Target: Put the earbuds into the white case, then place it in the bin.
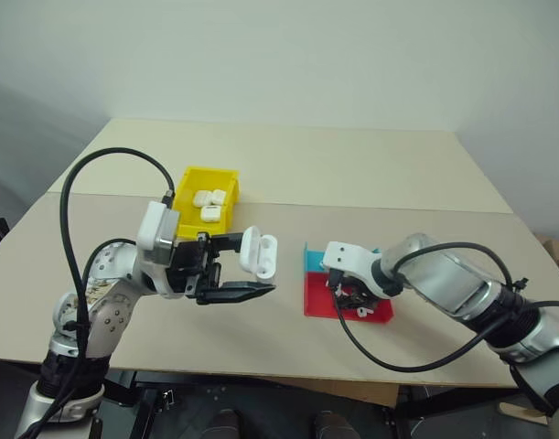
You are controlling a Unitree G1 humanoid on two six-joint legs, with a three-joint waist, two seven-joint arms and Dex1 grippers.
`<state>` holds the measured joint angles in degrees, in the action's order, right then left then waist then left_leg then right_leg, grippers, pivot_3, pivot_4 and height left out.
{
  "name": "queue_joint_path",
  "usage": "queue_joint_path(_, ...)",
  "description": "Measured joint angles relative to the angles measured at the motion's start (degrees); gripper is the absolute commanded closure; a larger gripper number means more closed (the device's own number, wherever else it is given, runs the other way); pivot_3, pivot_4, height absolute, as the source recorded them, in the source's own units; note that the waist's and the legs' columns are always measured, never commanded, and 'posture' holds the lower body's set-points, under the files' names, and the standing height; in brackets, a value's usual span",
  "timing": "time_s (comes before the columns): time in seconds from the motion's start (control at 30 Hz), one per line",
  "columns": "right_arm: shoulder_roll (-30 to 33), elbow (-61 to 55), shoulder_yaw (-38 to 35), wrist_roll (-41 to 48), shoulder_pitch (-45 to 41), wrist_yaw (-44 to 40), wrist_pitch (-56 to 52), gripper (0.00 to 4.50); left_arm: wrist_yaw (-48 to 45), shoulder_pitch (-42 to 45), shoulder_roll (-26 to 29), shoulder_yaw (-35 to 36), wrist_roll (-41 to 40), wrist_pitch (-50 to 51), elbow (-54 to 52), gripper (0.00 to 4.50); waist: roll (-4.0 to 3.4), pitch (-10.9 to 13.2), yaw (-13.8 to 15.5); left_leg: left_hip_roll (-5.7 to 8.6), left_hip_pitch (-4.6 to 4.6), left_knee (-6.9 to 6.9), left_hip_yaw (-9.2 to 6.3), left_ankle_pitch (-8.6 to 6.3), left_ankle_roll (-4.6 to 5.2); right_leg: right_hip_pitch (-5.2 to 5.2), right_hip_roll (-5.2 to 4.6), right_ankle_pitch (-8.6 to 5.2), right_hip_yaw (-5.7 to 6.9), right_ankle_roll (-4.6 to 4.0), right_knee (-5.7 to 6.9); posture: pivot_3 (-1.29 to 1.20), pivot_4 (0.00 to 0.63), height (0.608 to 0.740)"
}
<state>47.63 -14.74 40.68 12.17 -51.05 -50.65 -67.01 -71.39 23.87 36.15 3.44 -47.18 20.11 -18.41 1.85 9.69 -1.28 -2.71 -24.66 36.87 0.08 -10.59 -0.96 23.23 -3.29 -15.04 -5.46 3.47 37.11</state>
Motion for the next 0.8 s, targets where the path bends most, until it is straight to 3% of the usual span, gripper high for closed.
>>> queue_joint_path(0.17,-0.3,0.32,-0.01,-0.33,-0.03,-0.92,0.0,1.66,0.0,0.0,0.0,0.0,0.02,-0.01,-0.01,1.74,0.0,0.0,0.01,0.0,0.0,0.0,0.0,0.0,0.0,-0.01,0.0,0.0,0.0,0.0,0.0,0.0,0.15,0.74)
queue_joint_path(0.27,-0.53,0.58,-0.01,-0.49,-0.02,-1.34,0.0,2.27,-0.04,0.0,0.0,0.0,0.03,-0.02,-0.01,1.74,0.0,0.0,0.01,0.0,0.01,0.0,0.0,0.0,0.0,-0.01,0.0,0.0,0.01,0.0,0.0,0.0,0.15,0.74)
queue_joint_path(0.4,-0.86,0.54,-0.05,-0.82,-0.01,-1.49,0.0,3.61,-0.05,0.0,0.0,0.0,0.06,-0.02,-0.01,1.74,0.0,0.0,0.03,0.0,0.01,0.0,0.0,0.0,0.0,-0.01,0.0,0.0,0.01,0.0,0.0,0.0,0.15,0.74)
queue_joint_path(0.73,-0.41,-0.73,-1.28,-1.08,0.95,-1.59,-1.88,3.61,-0.14,0.0,0.07,0.01,0.06,-0.02,0.0,1.74,0.0,0.0,0.08,0.0,0.01,0.0,-0.01,0.0,0.0,-0.02,0.0,0.0,0.02,0.0,-0.01,0.0,0.15,0.74)
queue_joint_path(0.8,-0.28,-2.96,-9.13,2.65,3.88,-2.11,-4.34,3.61,-0.63,0.11,0.24,0.27,-0.74,0.79,0.1,1.74,-0.01,0.01,0.2,0.0,-0.02,-0.01,-0.02,0.0,0.0,0.0,0.0,-0.01,0.02,0.0,0.0,0.0,0.15,0.74)
